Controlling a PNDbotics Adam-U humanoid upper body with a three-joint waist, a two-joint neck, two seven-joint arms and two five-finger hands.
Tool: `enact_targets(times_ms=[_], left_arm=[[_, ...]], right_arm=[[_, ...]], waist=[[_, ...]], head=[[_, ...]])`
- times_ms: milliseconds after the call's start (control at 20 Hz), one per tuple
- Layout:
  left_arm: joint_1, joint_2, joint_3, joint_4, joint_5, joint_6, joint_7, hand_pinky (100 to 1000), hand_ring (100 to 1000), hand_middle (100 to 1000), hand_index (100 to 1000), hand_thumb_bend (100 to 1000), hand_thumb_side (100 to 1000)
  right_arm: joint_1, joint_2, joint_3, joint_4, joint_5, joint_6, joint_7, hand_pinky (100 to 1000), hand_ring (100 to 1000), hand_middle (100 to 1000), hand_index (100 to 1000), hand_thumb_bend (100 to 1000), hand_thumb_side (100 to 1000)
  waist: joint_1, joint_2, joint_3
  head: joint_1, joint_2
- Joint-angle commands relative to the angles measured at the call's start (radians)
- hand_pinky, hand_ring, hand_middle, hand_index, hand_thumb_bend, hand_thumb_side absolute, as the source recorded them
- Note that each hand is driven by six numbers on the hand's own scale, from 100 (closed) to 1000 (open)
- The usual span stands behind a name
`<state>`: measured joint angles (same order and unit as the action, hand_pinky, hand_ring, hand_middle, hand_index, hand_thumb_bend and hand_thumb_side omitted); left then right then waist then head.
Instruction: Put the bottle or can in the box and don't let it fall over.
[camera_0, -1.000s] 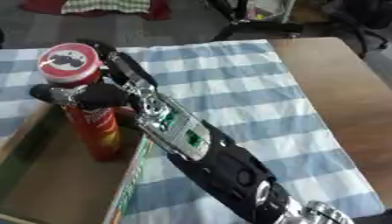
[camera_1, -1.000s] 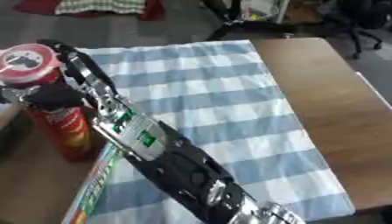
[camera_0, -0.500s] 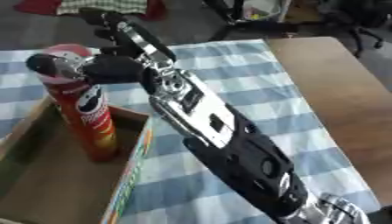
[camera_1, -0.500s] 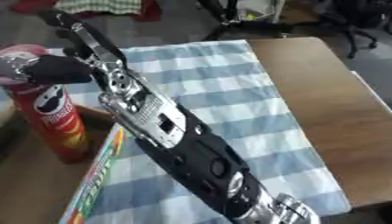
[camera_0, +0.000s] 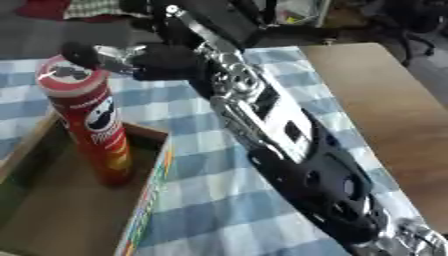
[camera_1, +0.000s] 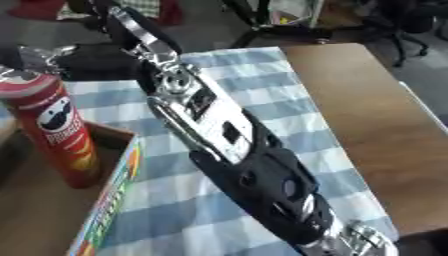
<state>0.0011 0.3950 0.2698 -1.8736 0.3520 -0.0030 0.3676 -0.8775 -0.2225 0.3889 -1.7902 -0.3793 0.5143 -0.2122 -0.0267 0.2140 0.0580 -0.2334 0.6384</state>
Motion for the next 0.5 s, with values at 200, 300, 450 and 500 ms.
enact_targets(times_ms=[200, 300, 450, 500], left_arm=[[0.002, 0.029, 0.015, -0.017, -0.006, -0.001, 0.006, 1000, 779, 886, 801, 393, 611], [0.001, 0.031, 0.015, -0.018, -0.006, -0.001, 0.006, 1000, 779, 886, 801, 393, 611], [-0.004, 0.034, 0.012, -0.020, -0.005, 0.000, 0.004, 1000, 779, 887, 800, 393, 611], [-0.005, 0.035, 0.011, -0.020, -0.004, 0.000, 0.003, 1000, 779, 887, 800, 399, 602]], right_arm=[[0.053, -0.129, -0.089, -0.120, -0.070, -0.006, -0.044, 918, 1000, 936, 926, 655, 179], [0.085, -0.169, -0.124, -0.140, -0.083, -0.016, -0.063, 917, 1000, 937, 925, 644, 160], [0.129, -0.222, -0.174, -0.154, -0.098, -0.029, -0.094, 914, 1000, 935, 923, 625, 120], [0.140, -0.235, -0.186, -0.157, -0.102, -0.032, -0.105, 914, 1000, 934, 922, 552, 138]], waist=[[0.010, -0.021, -0.011], [0.011, -0.020, -0.016], [0.014, -0.019, -0.022], [0.015, -0.018, -0.023]], head=[[0.022, -0.014], [0.030, -0.017], [0.038, -0.022], [0.040, -0.023]])
